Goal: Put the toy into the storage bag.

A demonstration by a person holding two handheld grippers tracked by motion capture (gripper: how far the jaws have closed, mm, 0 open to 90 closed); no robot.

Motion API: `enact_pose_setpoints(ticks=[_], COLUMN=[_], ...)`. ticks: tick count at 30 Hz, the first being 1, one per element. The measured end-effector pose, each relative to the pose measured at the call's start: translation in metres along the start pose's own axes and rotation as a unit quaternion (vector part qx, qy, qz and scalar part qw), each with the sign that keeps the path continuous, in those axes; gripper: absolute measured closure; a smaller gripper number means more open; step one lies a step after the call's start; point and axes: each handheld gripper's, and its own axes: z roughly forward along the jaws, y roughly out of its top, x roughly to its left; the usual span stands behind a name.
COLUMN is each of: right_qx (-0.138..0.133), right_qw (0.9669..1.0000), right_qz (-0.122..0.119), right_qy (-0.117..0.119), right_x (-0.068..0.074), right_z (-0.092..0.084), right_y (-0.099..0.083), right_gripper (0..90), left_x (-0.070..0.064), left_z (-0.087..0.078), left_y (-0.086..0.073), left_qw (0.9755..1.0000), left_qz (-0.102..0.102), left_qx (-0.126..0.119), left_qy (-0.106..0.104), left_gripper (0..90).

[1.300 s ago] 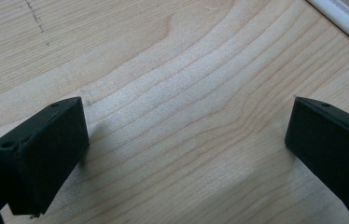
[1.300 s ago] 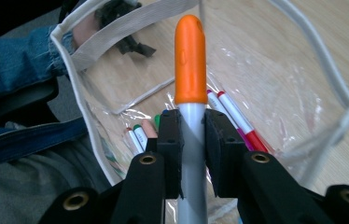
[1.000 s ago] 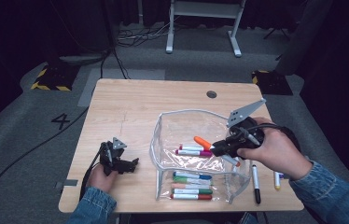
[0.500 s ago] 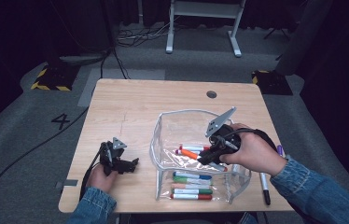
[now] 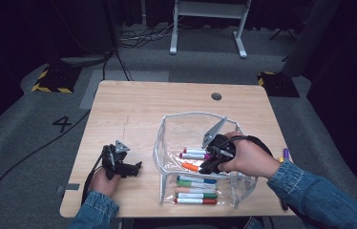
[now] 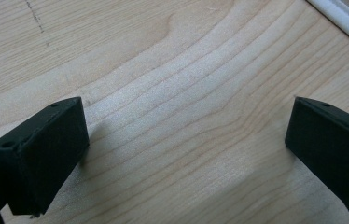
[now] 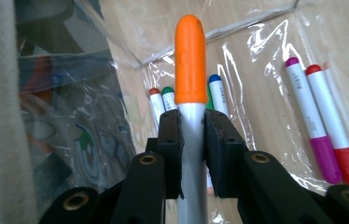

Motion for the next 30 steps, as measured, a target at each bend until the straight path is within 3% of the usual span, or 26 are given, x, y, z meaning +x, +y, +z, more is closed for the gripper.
enact_pose_setpoints(ticks=[12,30], right_qx=[0.049,0.106], right_qw=[0.9980,0.9931], right_qz=[-0.009,-0.009], right_qy=[0.038,0.049], right_x=[-0.002,-0.012], right_z=[0.034,0.066], right_y=[-0.002,-0.005], right_gripper=[77.1,77.1], left_x=[0.000,0.000], left_z=[0.000,0.000], left_y=[0.000,0.000], left_qw=[1.0000,1.0000], left_qz=[0.000,0.000], left_qx=[0.000,0.000], left_qy=[0.000,0.000], left_gripper=[0.0,0.0])
